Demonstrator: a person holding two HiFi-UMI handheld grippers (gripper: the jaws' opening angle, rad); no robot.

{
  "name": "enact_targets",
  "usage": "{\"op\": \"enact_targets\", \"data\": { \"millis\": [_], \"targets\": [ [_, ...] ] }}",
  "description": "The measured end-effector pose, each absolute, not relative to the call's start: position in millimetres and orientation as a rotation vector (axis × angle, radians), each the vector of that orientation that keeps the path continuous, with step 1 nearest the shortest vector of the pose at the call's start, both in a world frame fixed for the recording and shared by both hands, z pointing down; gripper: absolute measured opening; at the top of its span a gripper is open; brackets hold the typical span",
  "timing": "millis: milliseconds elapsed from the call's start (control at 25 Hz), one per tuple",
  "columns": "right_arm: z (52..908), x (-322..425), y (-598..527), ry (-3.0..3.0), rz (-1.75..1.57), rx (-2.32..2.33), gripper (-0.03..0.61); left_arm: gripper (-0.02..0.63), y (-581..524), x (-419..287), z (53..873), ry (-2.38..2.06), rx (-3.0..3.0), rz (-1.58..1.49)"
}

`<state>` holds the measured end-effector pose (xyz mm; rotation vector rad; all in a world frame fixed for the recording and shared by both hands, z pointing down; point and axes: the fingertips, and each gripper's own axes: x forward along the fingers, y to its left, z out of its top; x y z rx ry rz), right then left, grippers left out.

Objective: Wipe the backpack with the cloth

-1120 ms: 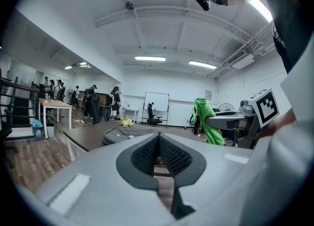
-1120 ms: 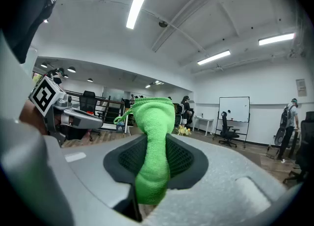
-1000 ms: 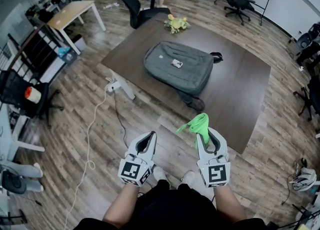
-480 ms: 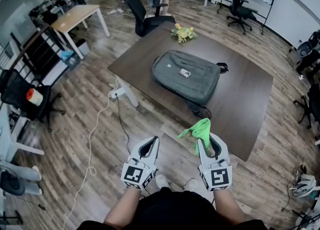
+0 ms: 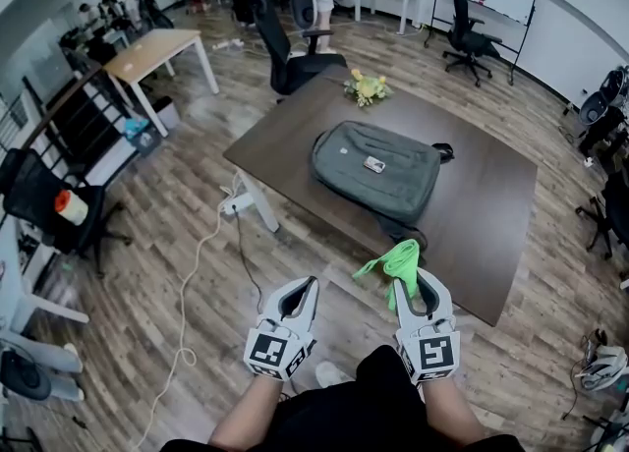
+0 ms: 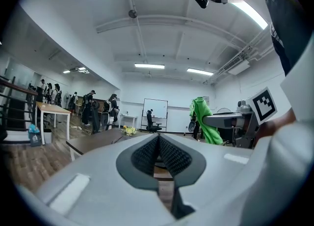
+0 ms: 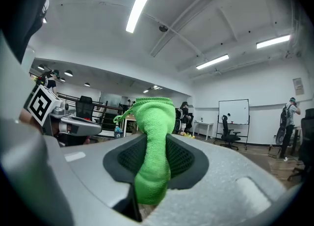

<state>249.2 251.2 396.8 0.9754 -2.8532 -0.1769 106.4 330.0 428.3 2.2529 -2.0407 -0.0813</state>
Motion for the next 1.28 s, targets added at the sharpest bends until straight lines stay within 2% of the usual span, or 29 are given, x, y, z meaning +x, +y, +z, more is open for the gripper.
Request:
{"op": "enact_targets", "data": {
  "millis": [480,1280],
  "targets": [
    [398.8,217.8,196.8,-2.856,-0.167,0.952,0.11,0.018,285.7,69.8,439.2,-2.065,2.187,-0.042],
    [421.4,171.5,32.0,-2.844,-0.071,0.864,0.11,0.018,131.2,28.5,443.7,-2.085,2.139,0.061]
  ]
}}
